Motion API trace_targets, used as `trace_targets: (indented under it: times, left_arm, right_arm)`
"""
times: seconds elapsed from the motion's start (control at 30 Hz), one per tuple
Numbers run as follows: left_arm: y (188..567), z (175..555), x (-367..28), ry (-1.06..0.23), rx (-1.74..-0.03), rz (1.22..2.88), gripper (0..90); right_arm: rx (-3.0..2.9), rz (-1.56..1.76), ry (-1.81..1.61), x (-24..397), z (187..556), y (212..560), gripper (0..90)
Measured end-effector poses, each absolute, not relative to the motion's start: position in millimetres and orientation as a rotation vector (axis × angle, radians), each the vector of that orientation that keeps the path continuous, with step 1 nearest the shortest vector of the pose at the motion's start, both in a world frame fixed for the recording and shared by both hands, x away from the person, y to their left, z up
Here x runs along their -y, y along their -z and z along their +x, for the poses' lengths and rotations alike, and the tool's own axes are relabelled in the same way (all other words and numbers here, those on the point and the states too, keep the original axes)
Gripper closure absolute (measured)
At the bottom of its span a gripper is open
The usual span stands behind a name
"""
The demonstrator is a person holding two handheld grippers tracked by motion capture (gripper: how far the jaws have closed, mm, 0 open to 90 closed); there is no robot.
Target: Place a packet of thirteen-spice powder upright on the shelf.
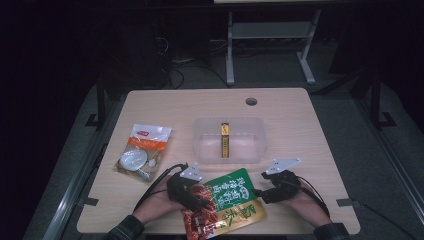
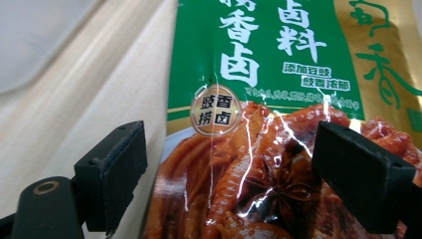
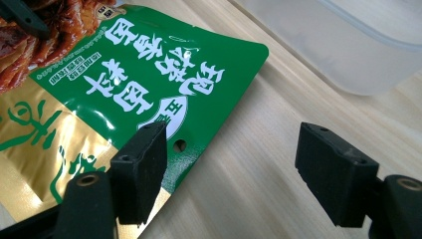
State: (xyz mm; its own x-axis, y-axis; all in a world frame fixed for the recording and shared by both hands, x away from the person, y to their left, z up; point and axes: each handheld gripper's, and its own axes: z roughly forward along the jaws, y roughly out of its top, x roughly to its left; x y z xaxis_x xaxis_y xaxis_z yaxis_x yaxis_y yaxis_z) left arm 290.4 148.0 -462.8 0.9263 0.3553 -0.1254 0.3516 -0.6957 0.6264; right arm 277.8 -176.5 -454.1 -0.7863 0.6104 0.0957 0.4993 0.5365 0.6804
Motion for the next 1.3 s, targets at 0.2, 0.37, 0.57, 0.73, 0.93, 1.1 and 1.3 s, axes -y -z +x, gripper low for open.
trace_targets:
  times: [0.2, 0.37, 0.57, 0.73, 0.93, 1.1, 1.3]
  left_arm:
    - [461.7, 285.2, -148.0, -0.024, -0.442, 2.411, 20.3]
    - [458.2, 283.9, -148.3, -0.038, -0.423, 2.426, 42.0]
    - [454.7, 278.3, -140.1, -0.055, -0.373, 2.472, 66.7]
    - [454.0, 280.4, -138.7, -0.033, -0.412, 2.472, 81.3]
    - [452.0, 284.4, -138.9, 0.012, -0.445, 2.477, 87.1]
    - [449.4, 287.6, -144.0, 0.054, -0.465, 2.463, 89.1]
    - [442.0, 291.9, -157.1, 0.062, -0.507, 2.403, 89.4]
  right_arm:
    - [-2.572, 0.949, -1.093, 176.0, 277.9, 451.2, 26.8]
    - [-2.544, 0.953, -1.098, 175.8, 278.2, 448.4, 24.6]
    - [-2.517, 0.965, -1.116, 177.7, 278.5, 445.9, 23.3]
    - [-2.496, 0.971, -1.128, 180.3, 279.4, 444.4, 22.0]
    - [-2.487, 0.981, -1.135, 182.8, 279.4, 443.2, 20.9]
    - [-2.475, 0.978, -1.142, 182.7, 278.4, 442.7, 19.6]
    - [-2.445, 0.995, -1.158, 186.8, 277.8, 440.0, 19.1]
